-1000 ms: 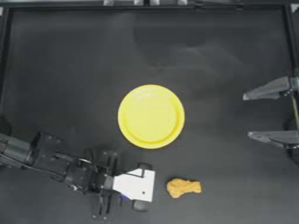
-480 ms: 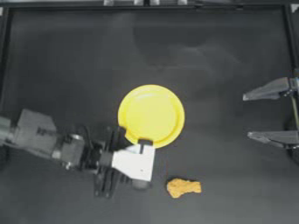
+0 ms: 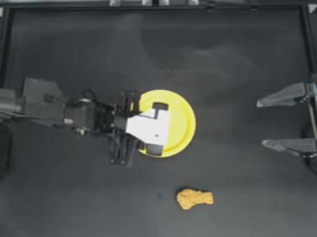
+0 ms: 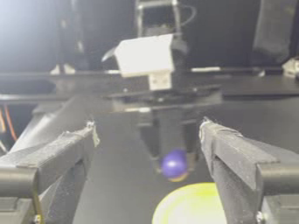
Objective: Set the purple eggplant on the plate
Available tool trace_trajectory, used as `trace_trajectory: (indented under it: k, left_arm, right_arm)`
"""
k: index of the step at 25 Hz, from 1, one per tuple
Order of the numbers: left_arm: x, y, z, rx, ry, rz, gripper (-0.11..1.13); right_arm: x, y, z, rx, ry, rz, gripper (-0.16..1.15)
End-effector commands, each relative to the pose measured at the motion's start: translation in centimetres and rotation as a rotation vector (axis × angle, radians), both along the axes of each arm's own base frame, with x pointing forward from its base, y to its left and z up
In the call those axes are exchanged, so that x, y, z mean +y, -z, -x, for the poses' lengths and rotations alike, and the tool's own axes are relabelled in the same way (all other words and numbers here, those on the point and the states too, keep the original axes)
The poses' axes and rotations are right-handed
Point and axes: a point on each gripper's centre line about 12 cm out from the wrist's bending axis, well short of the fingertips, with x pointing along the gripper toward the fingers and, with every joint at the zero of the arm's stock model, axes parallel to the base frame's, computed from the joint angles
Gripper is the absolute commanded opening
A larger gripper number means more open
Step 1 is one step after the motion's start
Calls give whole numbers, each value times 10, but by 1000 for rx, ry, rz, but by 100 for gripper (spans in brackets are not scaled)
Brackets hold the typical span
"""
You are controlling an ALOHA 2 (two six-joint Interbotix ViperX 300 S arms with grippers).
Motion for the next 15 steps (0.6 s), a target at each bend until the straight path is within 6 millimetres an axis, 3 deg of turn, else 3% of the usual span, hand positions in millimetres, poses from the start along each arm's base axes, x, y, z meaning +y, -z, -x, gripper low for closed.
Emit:
trace_trajectory:
  k: [1, 8, 15]
  left_arm:
    - [19, -14, -14, -47, -2, -32, 36]
    - [46, 10, -33, -6, -4, -56, 36]
    - [55, 24, -42, -10, -9, -58, 36]
  right_arm:
    - [-1, -3, -1, -18, 4, -7, 100]
    - [-1, -4, -1, -26, 6, -11, 100]
    - [-1, -3, -1, -25, 6, -11, 100]
